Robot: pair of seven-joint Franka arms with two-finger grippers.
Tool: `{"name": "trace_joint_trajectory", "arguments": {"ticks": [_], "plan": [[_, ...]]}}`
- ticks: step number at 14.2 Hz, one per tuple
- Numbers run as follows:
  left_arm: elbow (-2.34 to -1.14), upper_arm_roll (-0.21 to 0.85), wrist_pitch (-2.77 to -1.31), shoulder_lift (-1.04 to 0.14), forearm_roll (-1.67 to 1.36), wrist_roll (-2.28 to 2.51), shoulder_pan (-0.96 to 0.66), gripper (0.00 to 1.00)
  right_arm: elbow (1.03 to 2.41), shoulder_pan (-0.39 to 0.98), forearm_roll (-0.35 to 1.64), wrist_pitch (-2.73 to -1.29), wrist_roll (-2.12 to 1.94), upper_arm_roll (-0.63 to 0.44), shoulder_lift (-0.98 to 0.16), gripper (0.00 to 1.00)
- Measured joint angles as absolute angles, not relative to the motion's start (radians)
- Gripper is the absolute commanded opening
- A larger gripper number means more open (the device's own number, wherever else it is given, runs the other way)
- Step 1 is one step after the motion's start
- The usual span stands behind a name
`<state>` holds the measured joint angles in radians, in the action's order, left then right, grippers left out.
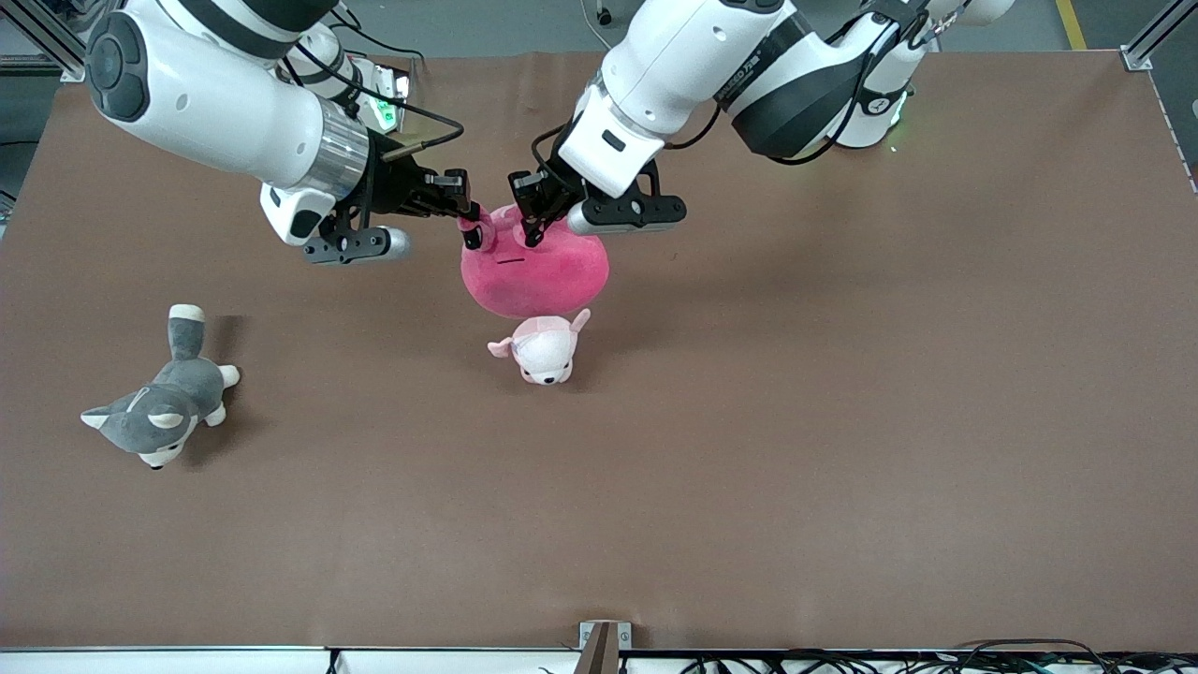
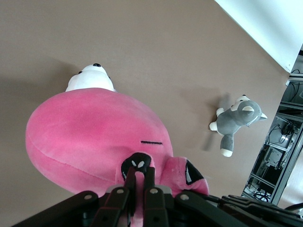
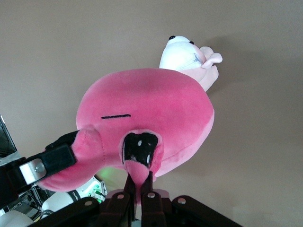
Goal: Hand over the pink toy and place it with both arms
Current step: 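Open the left gripper and release the pink toy to the right gripper, then carry the pink toy with the right gripper while the left gripper withdraws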
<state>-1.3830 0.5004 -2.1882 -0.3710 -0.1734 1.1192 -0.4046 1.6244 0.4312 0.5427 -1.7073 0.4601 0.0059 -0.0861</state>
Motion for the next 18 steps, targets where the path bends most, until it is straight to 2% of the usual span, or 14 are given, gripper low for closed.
{"name": "trace_joint_trajectory", "arguments": {"ticks": [1, 6, 10, 14, 16, 18], "plan": [[-1.382, 0.5, -2.188, -0.371, -0.172, 1.119, -0.404, 1.0, 1.624, 0.431, 0.543, -1.704, 0.46, 0.006, -0.086, 0.01], [-1.366, 0.5, -2.135, -0.339, -0.14, 1.119, -0.39, 1.0, 1.623, 0.416, 0.542, -1.697, 0.461, -0.013, -0.086, 0.0], [-1.349, 0.501, -1.861, -0.208, -0.096, 1.044, -0.299, 1.0, 1.618, 0.253, 0.539, -1.694, 0.295, -0.025, -0.096, 0.0], [-1.347, 0.498, -1.555, -0.033, -0.093, 0.827, -0.136, 1.0, 1.62, 0.055, 0.539, -1.684, -0.017, -0.031, -0.191, 0.0], [-1.355, 0.495, -1.466, 0.004, -0.092, 0.691, -0.04, 1.0, 1.618, 0.003, 0.539, -1.683, -0.142, -0.031, -0.244, 0.0], [-1.374, 0.493, -1.459, 0.004, -0.092, 0.587, 0.065, 1.0, 1.617, -0.02, 0.539, -1.668, -0.256, -0.031, -0.288, 0.0]]}}
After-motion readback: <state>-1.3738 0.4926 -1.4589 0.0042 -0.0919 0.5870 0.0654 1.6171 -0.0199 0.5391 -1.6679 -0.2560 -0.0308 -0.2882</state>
